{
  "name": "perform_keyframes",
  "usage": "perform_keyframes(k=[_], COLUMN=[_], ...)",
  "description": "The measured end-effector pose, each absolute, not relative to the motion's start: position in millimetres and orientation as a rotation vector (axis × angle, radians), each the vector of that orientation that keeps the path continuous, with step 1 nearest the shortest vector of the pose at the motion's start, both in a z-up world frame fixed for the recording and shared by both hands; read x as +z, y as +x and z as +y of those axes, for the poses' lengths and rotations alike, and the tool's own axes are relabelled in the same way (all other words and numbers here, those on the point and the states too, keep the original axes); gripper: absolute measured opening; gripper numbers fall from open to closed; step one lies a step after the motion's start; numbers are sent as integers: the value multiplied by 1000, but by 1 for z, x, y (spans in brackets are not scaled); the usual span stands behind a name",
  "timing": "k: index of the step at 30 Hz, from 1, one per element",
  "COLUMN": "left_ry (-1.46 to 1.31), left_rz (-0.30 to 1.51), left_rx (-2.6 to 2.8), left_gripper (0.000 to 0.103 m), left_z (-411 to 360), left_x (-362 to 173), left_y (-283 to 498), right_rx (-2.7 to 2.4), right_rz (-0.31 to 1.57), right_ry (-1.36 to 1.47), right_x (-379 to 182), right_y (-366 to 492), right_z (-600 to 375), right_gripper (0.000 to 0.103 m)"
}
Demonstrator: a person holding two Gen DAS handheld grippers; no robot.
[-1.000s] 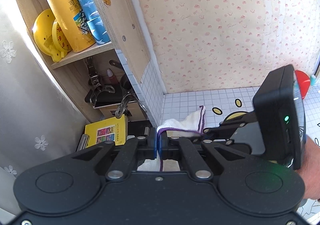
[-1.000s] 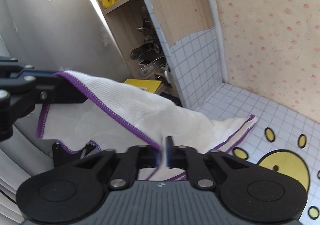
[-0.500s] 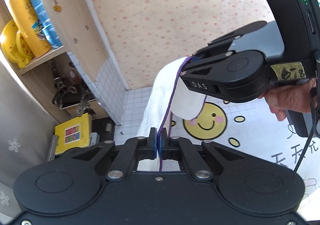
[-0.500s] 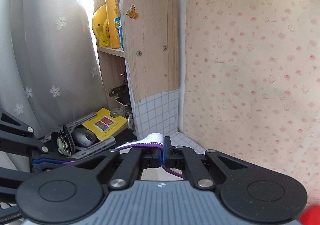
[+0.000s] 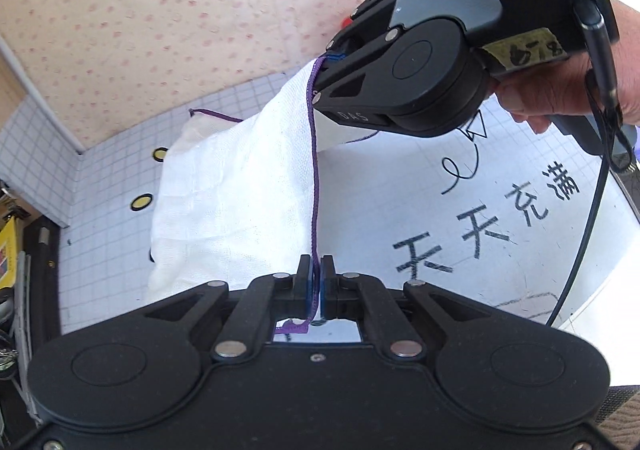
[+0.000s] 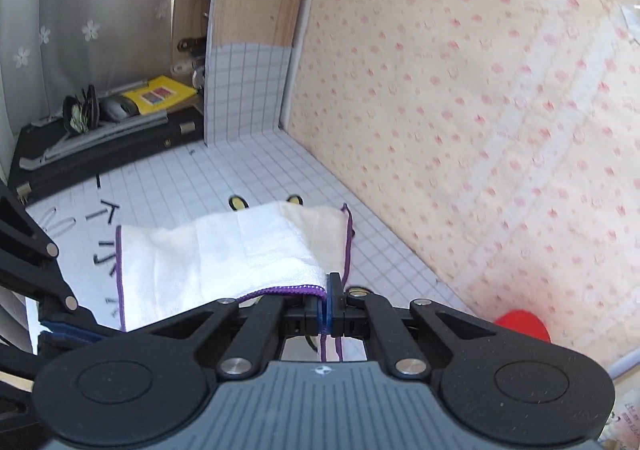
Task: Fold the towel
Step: 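Lower the towel with both grippers and lay it flat on the floor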
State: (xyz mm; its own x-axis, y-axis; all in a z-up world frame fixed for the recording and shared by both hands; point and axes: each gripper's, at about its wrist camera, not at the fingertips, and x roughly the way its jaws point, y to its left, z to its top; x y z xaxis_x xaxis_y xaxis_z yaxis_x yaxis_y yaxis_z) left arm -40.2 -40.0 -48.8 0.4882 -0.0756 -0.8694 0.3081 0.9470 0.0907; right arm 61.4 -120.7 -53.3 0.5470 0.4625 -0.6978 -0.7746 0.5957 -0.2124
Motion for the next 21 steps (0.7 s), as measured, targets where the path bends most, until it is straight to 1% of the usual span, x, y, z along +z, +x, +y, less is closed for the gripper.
perform_keyframes(k=[5, 8, 9, 10, 11, 12, 13, 14, 15, 16, 19, 21], left_ry=[251, 265, 268, 269, 274, 281, 287, 292, 297, 303, 318, 322], left_rz=[1063, 1070, 1072, 1076, 1078, 1080, 1082, 1082, 1082, 1081, 1078, 1079], left_rx=[-282, -295, -299, -301, -303, -303, -303, -302, -301, -300, -305, -303], left_gripper=[4, 4, 4, 4, 6, 9, 16, 31, 36, 44, 46, 51], left_z=[-65, -76, -79, -82, -84, -86, -88, -89, -90, -91, -94, -95], left_x=[-68, -74, -76, -77, -78, -79, -80, -81, -83, -84, -84, -85], left_y=[-40, -40, -40, -39, -38, -38, -36, -35, -34, -34, -35, -35], right_rx=[731, 704, 697, 688, 679, 672, 665, 659, 653, 649, 629, 622], right_rz=[692, 719, 728, 738, 750, 762, 773, 783, 794, 807, 835, 848], right_ry=[-580, -594, -598, -600, -603, -605, -605, -604, -602, -602, -620, -627], right_x=[-72, -86, -89, -92, -94, -97, -99, -101, -102, -104, -109, -110], right_y=[61, 60, 60, 61, 61, 62, 62, 63, 63, 64, 64, 65], right_z=[-145, -163, -167, -170, -174, -177, -181, -185, -188, -192, -203, -209], right_gripper=[2, 4, 8, 14, 17, 25, 28, 30, 31, 33, 39, 40])
